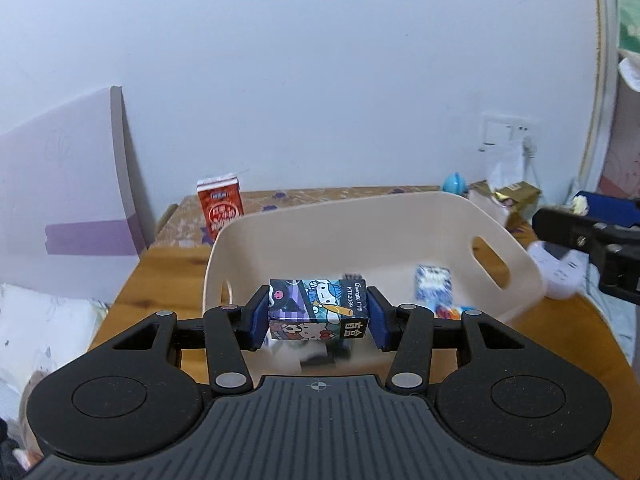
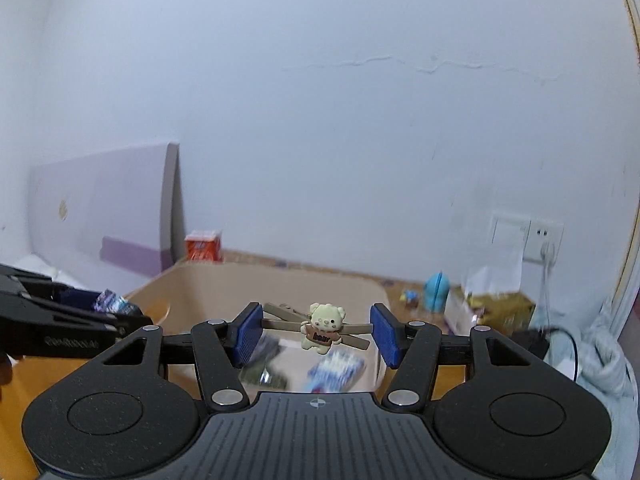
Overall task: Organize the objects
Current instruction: 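Drop the purple box and bear figure into the bin with both tools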
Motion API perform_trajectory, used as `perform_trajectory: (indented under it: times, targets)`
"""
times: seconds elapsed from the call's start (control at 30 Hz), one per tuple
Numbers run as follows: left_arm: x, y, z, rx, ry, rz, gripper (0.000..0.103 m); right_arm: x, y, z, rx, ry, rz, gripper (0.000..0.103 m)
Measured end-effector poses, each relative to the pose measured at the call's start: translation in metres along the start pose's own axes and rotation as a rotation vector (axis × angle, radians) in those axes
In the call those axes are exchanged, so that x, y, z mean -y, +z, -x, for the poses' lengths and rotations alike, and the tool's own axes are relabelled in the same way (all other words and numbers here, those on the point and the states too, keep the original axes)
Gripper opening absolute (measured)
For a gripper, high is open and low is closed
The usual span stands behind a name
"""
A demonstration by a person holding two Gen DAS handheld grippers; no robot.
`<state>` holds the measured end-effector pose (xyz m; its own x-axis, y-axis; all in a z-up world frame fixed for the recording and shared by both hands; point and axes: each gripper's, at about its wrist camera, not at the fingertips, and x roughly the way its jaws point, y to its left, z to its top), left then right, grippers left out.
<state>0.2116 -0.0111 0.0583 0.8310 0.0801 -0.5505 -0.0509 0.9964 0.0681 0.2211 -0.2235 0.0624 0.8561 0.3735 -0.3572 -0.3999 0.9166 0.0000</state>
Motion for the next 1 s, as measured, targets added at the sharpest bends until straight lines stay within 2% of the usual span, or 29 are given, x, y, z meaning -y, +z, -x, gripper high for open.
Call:
perform_trajectory:
  times: [0.13, 0.3, 0.5, 0.53, 0.6, 0.63, 0.67, 0.8, 0.87, 0.9, 1.0]
  targets:
    - [0.005, 0.013, -0.038, -0.056, 0.011, 0.005, 0.05, 0.003, 0.01, -0.026, -0.011, -0.016, -0.007, 0.056]
    - [0.006, 0.012, -0.087, -0.18, 0.029, 0.008, 0.05, 0.004, 0.005, -0.066, -0.092, -0.029, -0.001, 0.056]
    - [0.002, 0.0, -0.104, -0.265, 0.004, 0.065, 0.052, 0.005, -0.019, -0.108, -0.223, -0.025, -0.006, 0.056]
    - [0.002, -0.002, -0.105, -0.276, 0.005, 0.064, 0.053, 0.006, -0.022, -0.111, -0.236, -0.025, -0.011, 0.056]
    - [0.003, -0.004, -0.104, -0.281, 0.012, 0.05, 0.063, 0.007, -0.028, -0.116, -0.26, -0.026, -0.024, 0.057]
    - [0.004, -0.004, -0.101, -0.269, 0.017, 0.04, 0.072, 0.007, -0.03, -0.115, -0.25, -0.026, -0.017, 0.064]
    - [0.005, -0.005, -0.097, -0.252, 0.025, 0.031, 0.079, 0.007, -0.031, -0.112, -0.248, -0.032, -0.011, 0.065]
    - [0.005, -0.004, -0.081, -0.217, 0.033, 0.03, 0.082, 0.005, -0.025, -0.095, -0.222, -0.03, -0.008, 0.08]
    - [0.004, -0.007, -0.073, -0.207, 0.035, 0.033, 0.083, 0.004, -0.021, -0.082, -0.196, -0.041, -0.004, 0.091]
    - [0.003, -0.008, -0.069, -0.205, 0.034, 0.038, 0.083, 0.004, -0.02, -0.074, -0.175, -0.047, -0.008, 0.1]
    - [0.0, -0.009, -0.053, -0.191, 0.021, 0.061, 0.083, 0.005, -0.015, -0.057, -0.138, -0.06, -0.029, 0.103]
